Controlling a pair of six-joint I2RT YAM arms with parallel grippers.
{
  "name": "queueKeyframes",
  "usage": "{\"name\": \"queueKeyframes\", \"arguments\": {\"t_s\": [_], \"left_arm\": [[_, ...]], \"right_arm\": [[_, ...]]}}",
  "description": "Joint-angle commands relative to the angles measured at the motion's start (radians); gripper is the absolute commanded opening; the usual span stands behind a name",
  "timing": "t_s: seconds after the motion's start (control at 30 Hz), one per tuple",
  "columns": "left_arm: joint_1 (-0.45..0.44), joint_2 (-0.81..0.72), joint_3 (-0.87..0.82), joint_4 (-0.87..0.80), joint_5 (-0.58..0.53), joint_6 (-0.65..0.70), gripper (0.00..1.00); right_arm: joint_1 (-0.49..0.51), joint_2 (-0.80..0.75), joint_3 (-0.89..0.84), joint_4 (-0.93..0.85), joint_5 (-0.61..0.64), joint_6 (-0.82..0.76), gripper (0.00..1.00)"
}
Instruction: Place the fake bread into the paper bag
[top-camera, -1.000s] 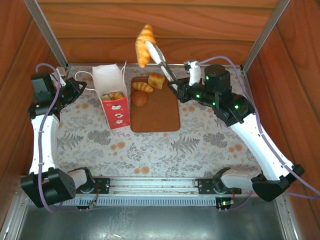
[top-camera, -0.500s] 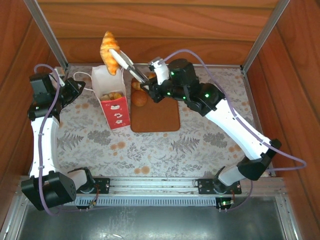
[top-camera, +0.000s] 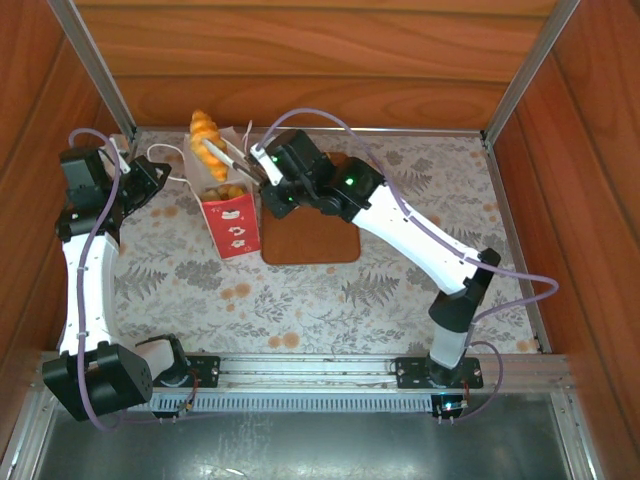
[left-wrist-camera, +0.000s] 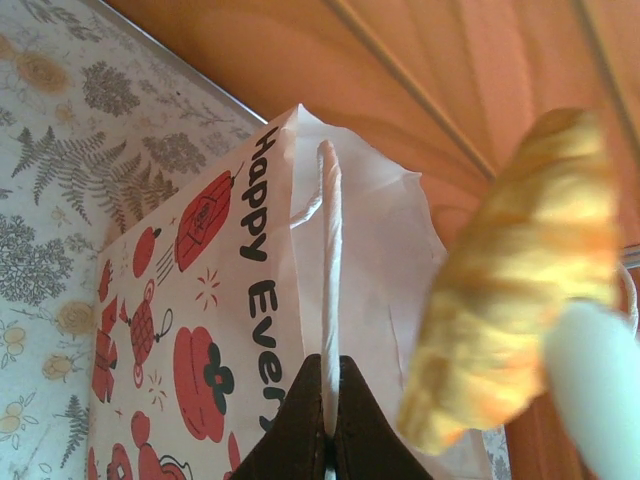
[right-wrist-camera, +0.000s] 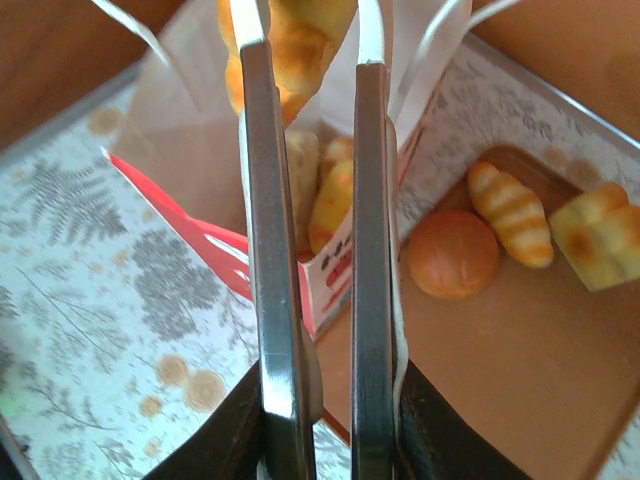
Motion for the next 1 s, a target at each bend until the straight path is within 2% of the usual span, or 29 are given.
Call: {"name": "queueKeyframes", "arguments": {"t_s": [0.0,0.5,0.97], "left_arm": [[-0.003,-0.014,-0.008,0.014,0.003,0.011,0.00],[-0.003,-0.011,-0.010,0.014,0.002,0.017,0.00],[-0.003,-0.014,-0.021,0.014,-0.004,0.020,0.00]], "right_arm": [[0.011,0.018,0.069,-0.079,0.092,-0.018,0.00],[0.020,0.042,0.075,-0.154,0.155,-0.024,0.02],[0.020,0.046,0.086,-0.182,0.179,-0.034,0.31]]}}
